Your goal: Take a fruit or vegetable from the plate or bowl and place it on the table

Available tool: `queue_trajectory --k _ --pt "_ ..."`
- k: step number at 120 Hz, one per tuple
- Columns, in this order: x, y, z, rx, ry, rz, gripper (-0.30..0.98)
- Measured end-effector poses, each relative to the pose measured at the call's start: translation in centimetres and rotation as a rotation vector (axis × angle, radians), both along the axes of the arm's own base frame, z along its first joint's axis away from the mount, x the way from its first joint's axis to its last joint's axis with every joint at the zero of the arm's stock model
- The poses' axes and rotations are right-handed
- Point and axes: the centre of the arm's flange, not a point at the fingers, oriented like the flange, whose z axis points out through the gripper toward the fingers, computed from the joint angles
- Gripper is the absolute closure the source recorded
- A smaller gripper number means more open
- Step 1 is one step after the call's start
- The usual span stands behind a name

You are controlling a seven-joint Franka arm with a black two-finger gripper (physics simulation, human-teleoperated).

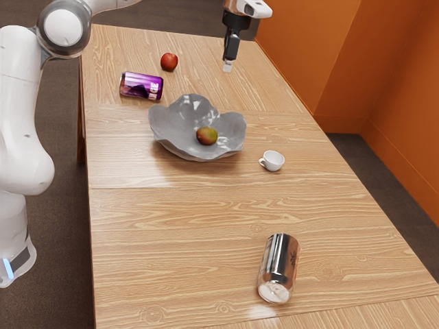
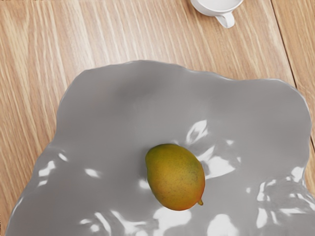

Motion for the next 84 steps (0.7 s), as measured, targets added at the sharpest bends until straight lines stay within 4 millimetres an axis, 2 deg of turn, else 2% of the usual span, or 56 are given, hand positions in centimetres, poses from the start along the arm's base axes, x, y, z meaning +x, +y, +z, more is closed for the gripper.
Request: queue_trajectory --k 48,62,70,77,84 --pt "0.0 0.1 -0.1 -0.003 -0.003 -0.025 0.00" --pt "0.2 -0.4 0.2 0.005 -0.008 -0.036 0.00" --pt "0.0 -1.9 2.0 0.034 -0.041 -0.050 0.00" --pt "0.9 -4.5 3.2 0.078 -0.070 -0.089 0.00" --pt "1.6 -5.8 4.1 0.110 -0.098 -0.110 0.00"
